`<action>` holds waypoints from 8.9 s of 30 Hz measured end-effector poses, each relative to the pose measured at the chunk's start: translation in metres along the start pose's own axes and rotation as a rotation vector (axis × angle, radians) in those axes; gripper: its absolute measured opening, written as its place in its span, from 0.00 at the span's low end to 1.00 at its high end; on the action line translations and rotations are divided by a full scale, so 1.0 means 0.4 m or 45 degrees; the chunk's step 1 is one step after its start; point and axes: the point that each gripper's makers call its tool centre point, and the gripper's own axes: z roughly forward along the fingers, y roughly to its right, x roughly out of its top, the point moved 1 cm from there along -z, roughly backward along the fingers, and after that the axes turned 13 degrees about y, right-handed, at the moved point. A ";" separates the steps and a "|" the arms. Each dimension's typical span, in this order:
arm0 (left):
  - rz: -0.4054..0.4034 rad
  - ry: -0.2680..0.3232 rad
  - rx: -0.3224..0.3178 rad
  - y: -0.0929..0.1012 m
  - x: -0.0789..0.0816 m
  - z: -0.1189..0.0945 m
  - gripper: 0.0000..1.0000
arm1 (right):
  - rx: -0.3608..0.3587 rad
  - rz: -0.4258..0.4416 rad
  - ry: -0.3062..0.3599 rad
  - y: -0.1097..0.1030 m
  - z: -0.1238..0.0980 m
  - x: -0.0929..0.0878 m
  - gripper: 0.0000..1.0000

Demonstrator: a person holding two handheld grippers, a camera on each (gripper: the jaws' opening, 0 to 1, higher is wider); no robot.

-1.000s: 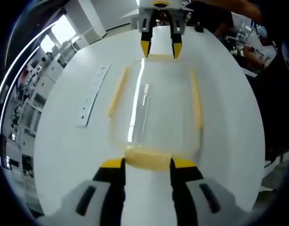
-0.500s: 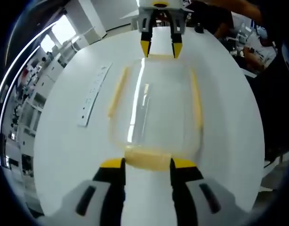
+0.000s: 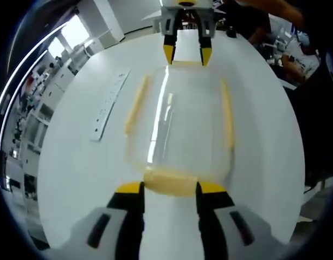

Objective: Snap each plastic latch of the storage box into its locked position after aligning the lid with the box until every specified latch is closed and the lid sits flush.

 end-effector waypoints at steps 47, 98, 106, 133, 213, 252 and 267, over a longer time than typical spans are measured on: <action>-0.058 0.034 0.013 -0.009 -0.012 0.016 0.36 | -0.031 -0.043 -0.075 0.005 0.025 -0.019 0.41; -0.107 0.156 -0.036 0.028 0.083 0.017 0.08 | -0.129 -0.116 0.059 0.015 0.012 -0.039 0.05; -0.103 0.184 -0.071 0.028 0.112 0.055 0.05 | -0.118 -0.070 0.088 0.010 0.021 -0.043 0.00; -0.108 0.213 -0.080 0.031 0.148 0.100 0.00 | -0.144 0.124 0.336 0.006 0.027 -0.048 0.00; -0.033 0.227 -0.098 0.075 0.276 0.190 0.00 | -0.166 0.045 0.315 0.006 0.058 -0.061 0.00; 0.057 0.243 -0.128 0.131 0.364 0.258 0.00 | -0.155 0.021 0.206 0.004 0.071 -0.054 0.00; 0.000 0.331 -0.165 0.129 0.366 0.265 0.00 | -0.169 0.006 0.242 0.004 0.079 -0.052 0.00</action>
